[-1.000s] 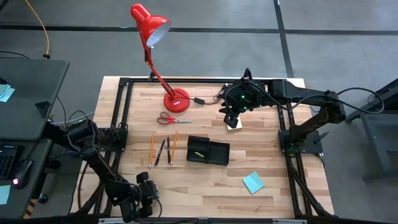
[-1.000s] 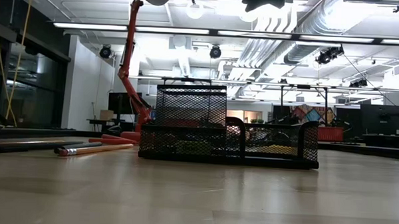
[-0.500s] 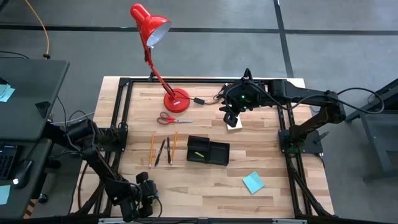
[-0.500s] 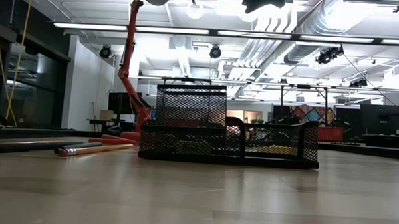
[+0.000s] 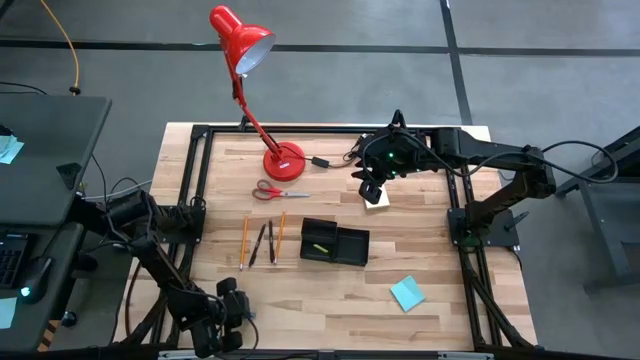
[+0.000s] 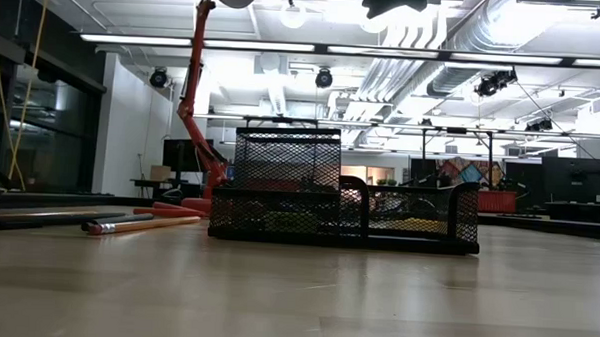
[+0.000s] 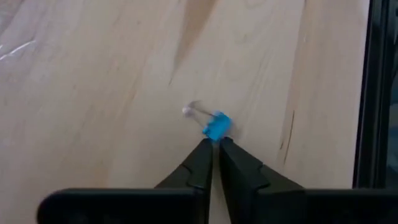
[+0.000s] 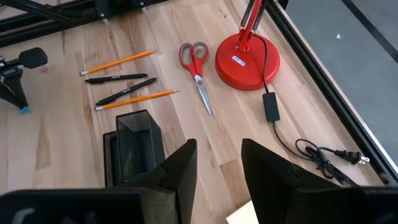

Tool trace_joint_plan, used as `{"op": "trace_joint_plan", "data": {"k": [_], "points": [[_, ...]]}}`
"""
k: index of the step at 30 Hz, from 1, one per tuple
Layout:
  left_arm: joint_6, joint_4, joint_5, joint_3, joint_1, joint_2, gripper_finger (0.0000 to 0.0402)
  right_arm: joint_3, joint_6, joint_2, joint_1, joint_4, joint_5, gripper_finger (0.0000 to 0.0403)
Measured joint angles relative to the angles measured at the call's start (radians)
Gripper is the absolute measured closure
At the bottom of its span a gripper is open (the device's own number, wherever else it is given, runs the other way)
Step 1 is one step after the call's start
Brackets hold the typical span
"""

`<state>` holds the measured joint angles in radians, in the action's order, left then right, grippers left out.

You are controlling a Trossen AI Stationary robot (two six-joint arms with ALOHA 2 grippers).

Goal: Pick and place office supplies into organizer
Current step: Put the blue binder clip into the black desk organizer

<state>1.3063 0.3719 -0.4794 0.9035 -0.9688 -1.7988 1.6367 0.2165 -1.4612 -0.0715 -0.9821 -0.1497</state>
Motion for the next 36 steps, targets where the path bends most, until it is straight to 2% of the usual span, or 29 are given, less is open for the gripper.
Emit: {"op": "trace_joint_plan", "data": {"k": [7,15,23,25,26,31,33,36], "points": [[0.011,0.013,-0.004,0.0,0.0,0.0,0.0397,0.0,0.0,0.0,0.0,0.0,0.0,0.0281],[-0.073,0.009,0.011,0.0,0.001,0.0,0.0362,0.0,0.0,0.0,0.0,0.014,-0.001,0.0281],[-0.011,0.024,-0.014,0.001,0.013,0.002,0.0333,0.0,0.01,0.0,0.0,0.016,0.003,0.0281],[0.071,0.03,-0.073,0.0,0.014,0.002,0.0333,0.0,0.009,0.0,0.0,0.015,0.004,0.0281],[0.134,0.029,-0.138,0.0,0.014,0.002,0.0333,0.0,0.007,0.0,0.0,0.015,0.008,0.0281],[0.379,0.045,-0.629,0.016,-0.024,-0.001,0.0341,0.0,0.003,0.0,0.0,-0.006,0.013,0.0281],[0.388,0.047,-0.706,0.019,-0.023,-0.008,0.0348,0.0,0.003,0.0,0.0,-0.02,0.014,0.0281],[0.316,-0.009,-0.749,0.02,-0.004,-0.023,0.0356,0.0,0.003,0.0,0.0,-0.027,0.028,0.0281]]}}
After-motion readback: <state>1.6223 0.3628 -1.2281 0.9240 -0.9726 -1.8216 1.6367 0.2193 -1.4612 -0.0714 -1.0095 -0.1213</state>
